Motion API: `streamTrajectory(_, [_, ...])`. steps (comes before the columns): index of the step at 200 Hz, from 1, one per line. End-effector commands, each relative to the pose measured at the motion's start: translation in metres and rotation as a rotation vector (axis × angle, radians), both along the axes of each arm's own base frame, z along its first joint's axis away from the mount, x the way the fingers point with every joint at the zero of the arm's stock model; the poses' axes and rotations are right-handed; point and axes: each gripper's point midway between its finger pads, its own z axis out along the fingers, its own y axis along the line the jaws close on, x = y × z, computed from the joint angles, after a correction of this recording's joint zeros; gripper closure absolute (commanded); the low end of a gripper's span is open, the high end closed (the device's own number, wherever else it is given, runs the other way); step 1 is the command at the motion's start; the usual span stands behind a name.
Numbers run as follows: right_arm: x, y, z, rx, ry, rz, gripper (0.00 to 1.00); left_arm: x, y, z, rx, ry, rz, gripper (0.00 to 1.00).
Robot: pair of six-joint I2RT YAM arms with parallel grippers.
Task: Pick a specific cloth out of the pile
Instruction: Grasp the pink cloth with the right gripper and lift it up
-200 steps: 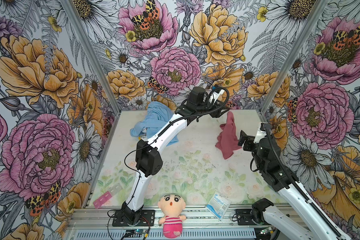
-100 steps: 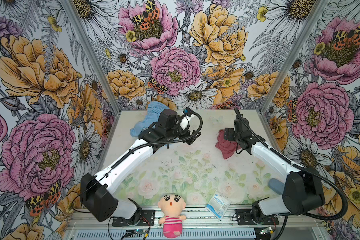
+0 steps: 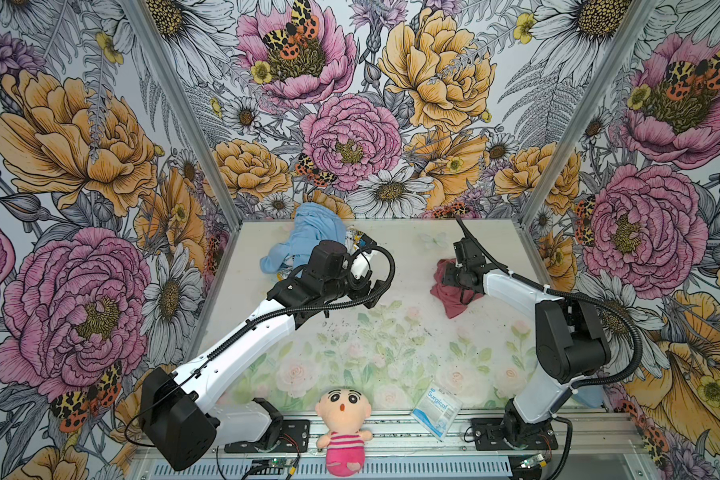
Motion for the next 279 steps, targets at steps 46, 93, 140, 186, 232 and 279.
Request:
streamTrajectory(46, [0.013,-0.008,0.071,-0.006,-0.154,-0.018,1.00,0.017,-0.010,0.014,-0.024,-0.047,0.000,0.01])
streamTrajectory(93, [0.033,-0.044,0.212,-0.134,-0.456,-0.070,1.00,0.013,-0.014,0.024,-0.029,-0.078,-0.032,0.01])
streamTrajectory(140, [0.062,-0.115,0.358,-0.269,-0.737,-0.207,1.00,0.009,-0.015,0.033,-0.064,-0.098,-0.038,0.01])
streamTrajectory(186, [0.074,-0.116,0.449,-0.185,-0.925,-0.193,1.00,0.001,-0.011,0.046,-0.114,-0.151,-0.041,0.01])
streamTrajectory(232, [0.074,-0.121,0.463,-0.212,-0.945,-0.201,1.00,0.000,-0.004,0.043,-0.111,-0.157,-0.012,0.01])
streamTrajectory(279, [0.109,-0.111,0.385,-0.191,-0.786,-0.118,1.00,-0.002,-0.004,0.040,-0.143,-0.144,-0.002,0.01])
